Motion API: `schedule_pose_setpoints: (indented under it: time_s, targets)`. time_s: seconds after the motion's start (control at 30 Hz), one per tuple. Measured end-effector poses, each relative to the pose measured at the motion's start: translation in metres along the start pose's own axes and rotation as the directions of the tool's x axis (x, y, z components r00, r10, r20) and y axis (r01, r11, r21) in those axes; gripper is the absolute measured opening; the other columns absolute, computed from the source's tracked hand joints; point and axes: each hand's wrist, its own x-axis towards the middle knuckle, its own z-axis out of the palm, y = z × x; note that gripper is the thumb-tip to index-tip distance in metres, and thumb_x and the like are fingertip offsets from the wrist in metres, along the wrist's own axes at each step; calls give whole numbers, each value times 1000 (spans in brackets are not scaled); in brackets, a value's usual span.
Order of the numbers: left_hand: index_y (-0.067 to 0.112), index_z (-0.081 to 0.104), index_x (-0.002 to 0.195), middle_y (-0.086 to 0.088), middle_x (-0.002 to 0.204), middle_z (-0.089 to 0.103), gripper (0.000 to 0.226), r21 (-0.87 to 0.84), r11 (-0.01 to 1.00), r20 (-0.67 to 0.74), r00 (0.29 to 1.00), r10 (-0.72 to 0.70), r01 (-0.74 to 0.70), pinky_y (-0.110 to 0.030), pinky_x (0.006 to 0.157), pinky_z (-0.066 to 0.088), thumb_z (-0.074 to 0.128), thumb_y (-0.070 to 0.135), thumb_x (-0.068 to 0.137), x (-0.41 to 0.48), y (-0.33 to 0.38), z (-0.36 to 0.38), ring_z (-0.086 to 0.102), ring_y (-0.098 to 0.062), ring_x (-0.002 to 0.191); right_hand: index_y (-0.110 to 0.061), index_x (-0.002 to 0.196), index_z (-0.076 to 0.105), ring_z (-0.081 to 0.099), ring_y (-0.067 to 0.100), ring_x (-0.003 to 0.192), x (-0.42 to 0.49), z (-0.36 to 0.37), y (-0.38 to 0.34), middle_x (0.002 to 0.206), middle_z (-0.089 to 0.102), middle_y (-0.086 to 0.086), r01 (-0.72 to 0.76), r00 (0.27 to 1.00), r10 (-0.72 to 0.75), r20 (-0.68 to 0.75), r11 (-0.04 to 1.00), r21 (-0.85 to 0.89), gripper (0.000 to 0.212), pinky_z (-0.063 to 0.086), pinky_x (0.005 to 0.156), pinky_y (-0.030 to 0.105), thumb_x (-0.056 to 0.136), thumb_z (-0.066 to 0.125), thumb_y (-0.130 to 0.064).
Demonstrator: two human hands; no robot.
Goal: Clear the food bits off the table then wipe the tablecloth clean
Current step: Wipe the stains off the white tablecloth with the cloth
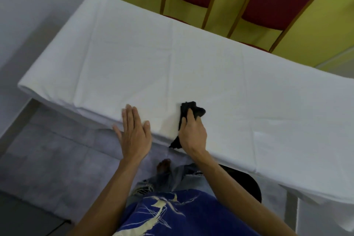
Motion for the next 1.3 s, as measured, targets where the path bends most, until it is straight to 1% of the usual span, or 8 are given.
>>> schedule_pose_setpoints:
  time_s: [0.17, 0.47, 0.6, 0.77, 0.93, 1.03, 1.2, 1.3]
  targets:
    - [17, -8, 157, 5, 163, -20, 60, -30, 1000, 9, 1000, 2, -1, -59, 119, -10, 15, 39, 106, -1, -1, -2, -21, -6, 148, -13, 144, 40, 61, 41, 86, -2, 19, -57, 117, 54, 21, 315, 937, -298, 181, 946, -74, 46, 46, 69, 41, 99, 44, -20]
    - [18, -5, 157, 5, 164, -18, 62, 17, 999, 27, 999, 27, -27, -61, 117, -11, 18, 42, 105, -1, -7, -5, -18, -9, 150, -33, 148, 35, 59, 35, 76, -1, -4, -25, 110, 56, 13, 389, 913, -334, 236, 887, -248, 58, 34, 69, 35, 94, 49, -19]
    - [5, 5, 157, -7, 166, -11, 62, -99, 987, 27, 992, -122, 124, -61, 119, -9, 28, 25, 103, -1, 33, -10, -14, -20, 153, -39, 148, 32, 59, 33, 78, 0, -27, 7, 109, 56, 11, 282, 949, -225, 220, 918, -279, 53, 37, 69, 34, 98, 43, -25]
    - [6, 4, 157, -9, 166, -8, 63, -62, 993, 74, 992, 107, -102, -54, 119, -13, 17, 40, 105, -18, 89, 18, -12, -21, 153, -40, 147, 33, 59, 32, 80, -6, -41, 35, 107, 57, 10, 234, 965, -192, 178, 937, -259, 50, 36, 67, 34, 99, 40, -29]
    - [15, 0, 158, 1, 166, -12, 61, 68, 994, 50, 995, 82, -85, -58, 118, -16, 13, 42, 105, -21, 76, 31, -14, -14, 152, -44, 146, 34, 58, 31, 82, -32, -70, 107, 103, 55, 7, 96, 993, -78, 90, 973, -212, 48, 41, 69, 35, 100, 38, -29]
    - [16, 0, 158, 2, 166, -13, 60, 105, 992, 77, 995, 64, -72, -59, 116, -16, 12, 41, 104, -22, 84, 33, -15, -13, 152, -43, 145, 39, 59, 34, 82, -53, -94, 179, 99, 53, 8, -83, 996, 72, -62, 976, -199, 48, 48, 70, 37, 99, 42, -28]
    - [9, 5, 158, -5, 166, -10, 62, 149, 989, 109, 994, -29, 12, -64, 117, -11, 24, 29, 102, -16, 95, 27, -11, -20, 153, -40, 142, 44, 59, 39, 87, -87, -152, 305, 97, 48, 11, -562, 794, 533, -291, 827, -19, 46, 49, 77, 42, 98, 41, -30]
    - [2, 8, 156, -15, 165, -10, 65, 106, 994, 110, 994, -14, 2, -66, 117, -6, 33, 24, 100, -28, 127, 29, -11, -27, 153, -34, 137, 53, 60, 39, 87, -89, -159, 323, 99, 56, 14, -597, 736, 597, -318, 795, 111, 44, 52, 78, 42, 95, 42, -24]
